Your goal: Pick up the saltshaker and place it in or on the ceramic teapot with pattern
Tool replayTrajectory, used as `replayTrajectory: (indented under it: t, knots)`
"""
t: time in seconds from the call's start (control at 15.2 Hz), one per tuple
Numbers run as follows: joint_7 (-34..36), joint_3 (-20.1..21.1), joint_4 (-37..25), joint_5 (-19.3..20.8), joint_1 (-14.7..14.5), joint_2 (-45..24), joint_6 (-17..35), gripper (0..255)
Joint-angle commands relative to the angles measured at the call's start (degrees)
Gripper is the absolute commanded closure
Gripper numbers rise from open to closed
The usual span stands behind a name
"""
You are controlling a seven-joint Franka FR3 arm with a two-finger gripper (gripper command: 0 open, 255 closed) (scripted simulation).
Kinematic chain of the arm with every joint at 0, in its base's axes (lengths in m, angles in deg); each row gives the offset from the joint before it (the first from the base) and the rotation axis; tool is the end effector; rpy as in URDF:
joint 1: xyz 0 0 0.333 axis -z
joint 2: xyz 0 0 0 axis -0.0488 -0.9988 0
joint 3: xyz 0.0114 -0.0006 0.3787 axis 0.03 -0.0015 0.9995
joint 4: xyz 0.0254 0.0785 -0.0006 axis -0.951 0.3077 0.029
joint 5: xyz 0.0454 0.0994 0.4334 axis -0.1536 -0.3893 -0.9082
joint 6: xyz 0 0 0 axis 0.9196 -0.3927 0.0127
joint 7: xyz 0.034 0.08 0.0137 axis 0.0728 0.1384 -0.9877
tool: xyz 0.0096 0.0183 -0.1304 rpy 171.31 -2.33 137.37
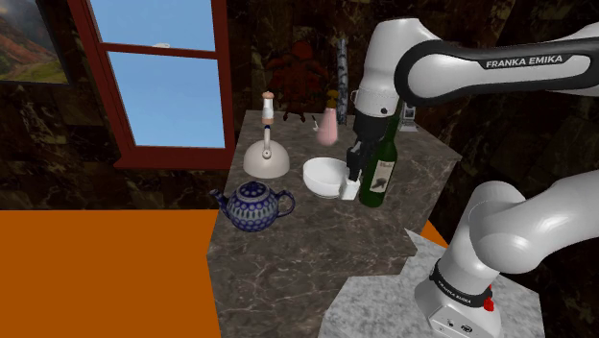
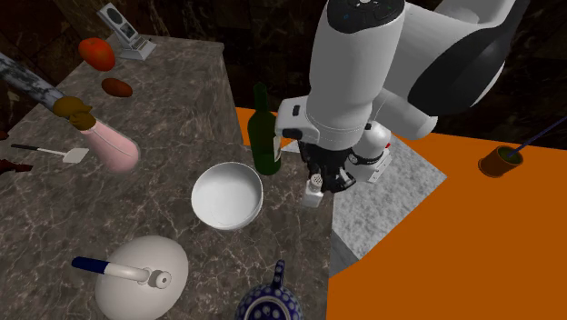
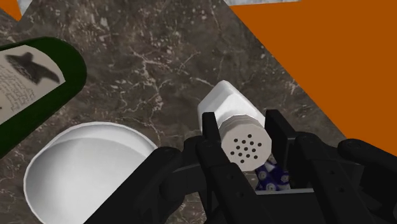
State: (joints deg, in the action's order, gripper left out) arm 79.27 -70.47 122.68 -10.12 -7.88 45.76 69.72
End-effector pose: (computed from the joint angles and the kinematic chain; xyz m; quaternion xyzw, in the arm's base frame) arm 0.3261 0.0653 0.5131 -0.9998 0.0153 -0.0025 0.0112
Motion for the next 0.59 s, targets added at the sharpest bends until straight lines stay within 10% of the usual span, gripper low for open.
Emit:
replayTrajectory:
  t: [0.0, 0.53]
  knots:
    - [0.05, -0.08, -1.56, 0.08, 0.03, 0.01, -1.59, 255]
    - [0.22, -0.35, -8.04, 0.37, 0.16, -0.52, -7.54, 255]
